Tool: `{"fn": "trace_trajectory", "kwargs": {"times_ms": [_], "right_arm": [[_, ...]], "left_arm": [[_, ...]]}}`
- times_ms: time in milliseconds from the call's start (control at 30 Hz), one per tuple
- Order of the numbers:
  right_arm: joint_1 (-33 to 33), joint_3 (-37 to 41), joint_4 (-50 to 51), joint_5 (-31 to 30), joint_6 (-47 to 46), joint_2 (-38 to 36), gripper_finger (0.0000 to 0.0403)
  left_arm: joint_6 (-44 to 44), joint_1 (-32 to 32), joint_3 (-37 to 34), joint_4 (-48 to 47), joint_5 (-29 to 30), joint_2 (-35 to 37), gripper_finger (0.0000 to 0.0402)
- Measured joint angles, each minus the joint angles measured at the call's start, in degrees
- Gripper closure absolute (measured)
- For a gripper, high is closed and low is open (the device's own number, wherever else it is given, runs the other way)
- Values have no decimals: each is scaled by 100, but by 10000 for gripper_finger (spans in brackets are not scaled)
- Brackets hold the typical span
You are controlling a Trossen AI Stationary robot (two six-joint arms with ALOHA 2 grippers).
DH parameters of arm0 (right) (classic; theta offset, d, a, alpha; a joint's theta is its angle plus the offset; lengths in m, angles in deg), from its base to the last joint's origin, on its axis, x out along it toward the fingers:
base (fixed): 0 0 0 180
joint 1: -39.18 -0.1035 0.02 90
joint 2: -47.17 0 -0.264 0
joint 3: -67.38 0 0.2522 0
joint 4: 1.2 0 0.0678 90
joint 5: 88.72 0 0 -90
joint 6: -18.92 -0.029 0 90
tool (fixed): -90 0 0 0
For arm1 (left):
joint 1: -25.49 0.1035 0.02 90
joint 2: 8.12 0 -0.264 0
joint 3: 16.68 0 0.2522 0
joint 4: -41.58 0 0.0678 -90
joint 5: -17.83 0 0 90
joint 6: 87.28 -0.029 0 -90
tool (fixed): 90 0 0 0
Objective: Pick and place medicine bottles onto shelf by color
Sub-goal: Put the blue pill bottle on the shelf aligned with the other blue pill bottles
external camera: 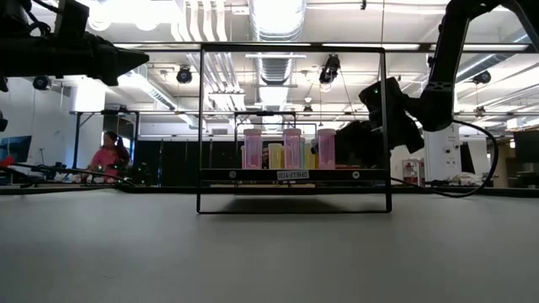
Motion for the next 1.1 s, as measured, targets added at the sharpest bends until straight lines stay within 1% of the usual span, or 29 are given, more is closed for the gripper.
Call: {"fn": "trace_trajectory", "kwargs": {"times_ms": [467, 733, 1100], "right_arm": [[-18, -2, -1, -177, 0, -4, 302], [-18, 0, 42, -225, -34, -2, 272], [-18, 0, 20, -217, -56, -2, 269]], "left_arm": [[0, 1, 0, 0, -2, -1, 330], [0, 0, -1, 0, -1, -1, 330], [0, -1, -1, 0, 0, -1, 330]]}}
